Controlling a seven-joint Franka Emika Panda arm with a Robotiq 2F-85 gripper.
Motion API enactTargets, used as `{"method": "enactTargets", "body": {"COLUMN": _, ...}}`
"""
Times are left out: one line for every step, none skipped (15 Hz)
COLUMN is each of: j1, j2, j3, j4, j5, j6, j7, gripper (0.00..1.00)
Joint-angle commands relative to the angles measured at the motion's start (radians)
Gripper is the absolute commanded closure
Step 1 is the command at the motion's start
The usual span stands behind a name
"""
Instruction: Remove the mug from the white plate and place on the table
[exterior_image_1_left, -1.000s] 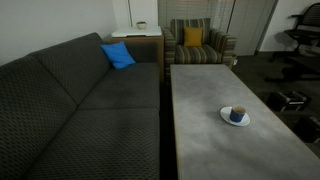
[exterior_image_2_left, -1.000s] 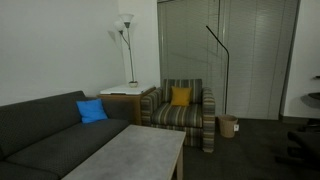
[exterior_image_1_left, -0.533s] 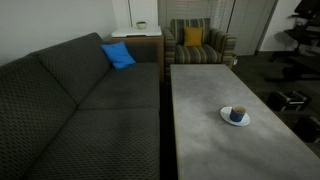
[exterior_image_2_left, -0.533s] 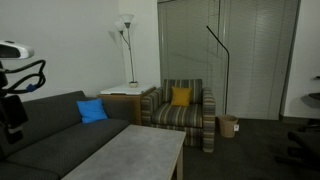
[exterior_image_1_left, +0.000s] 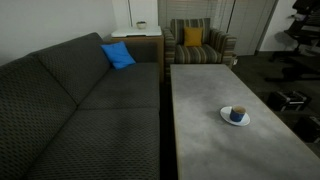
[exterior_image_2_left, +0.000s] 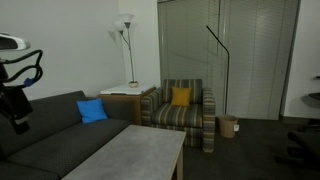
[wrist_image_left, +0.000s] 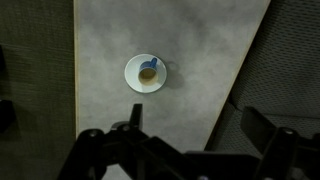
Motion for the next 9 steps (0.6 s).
{"method": "enactTargets", "body": {"j1": -0.033, "j2": 0.125, "j3": 0.012, "j4": 0.089, "j5": 0.017, "j6": 0.019, "j7": -0.056, "gripper": 0.00}}
{"method": "enactTargets", "body": {"j1": -0.040, "j2": 0.172, "j3": 0.015, "j4": 0.123, "j5": 0.019, "j6": 0.021, "j7": -0.070, "gripper": 0.00}}
{"method": "enactTargets", "body": {"j1": -0.050, "j2": 0.213, "j3": 0.019, "j4": 0.156, "j5": 0.026, "j6": 0.016, "j7": -0.083, "gripper": 0.00}}
{"method": "enactTargets", "body": {"j1": -0.056, "j2": 0.260, "j3": 0.022, "j4": 0.194, "j5": 0.027, "j6": 0.010, "j7": -0.091, "gripper": 0.00}}
{"method": "enactTargets", "body": {"j1": -0.063, "j2": 0.311, "j3": 0.024, "j4": 0.234, "j5": 0.026, "j6": 0.012, "j7": -0.097, "gripper": 0.00}}
{"method": "enactTargets", "body": {"j1": -0.071, "j2": 0.353, "j3": 0.028, "j4": 0.274, "j5": 0.026, "j6": -0.001, "j7": -0.101, "gripper": 0.00}}
{"method": "enactTargets", "body": {"j1": -0.075, "j2": 0.403, "j3": 0.027, "j4": 0.316, "j5": 0.020, "j6": 0.000, "j7": -0.103, "gripper": 0.00}}
{"method": "enactTargets", "body": {"j1": -0.077, "j2": 0.444, "j3": 0.027, "j4": 0.354, "j5": 0.015, "j6": -0.009, "j7": -0.102, "gripper": 0.00}}
{"method": "enactTargets", "body": {"j1": -0.078, "j2": 0.486, "j3": 0.028, "j4": 0.390, "j5": 0.013, "j6": -0.007, "j7": -0.100, "gripper": 0.00}}
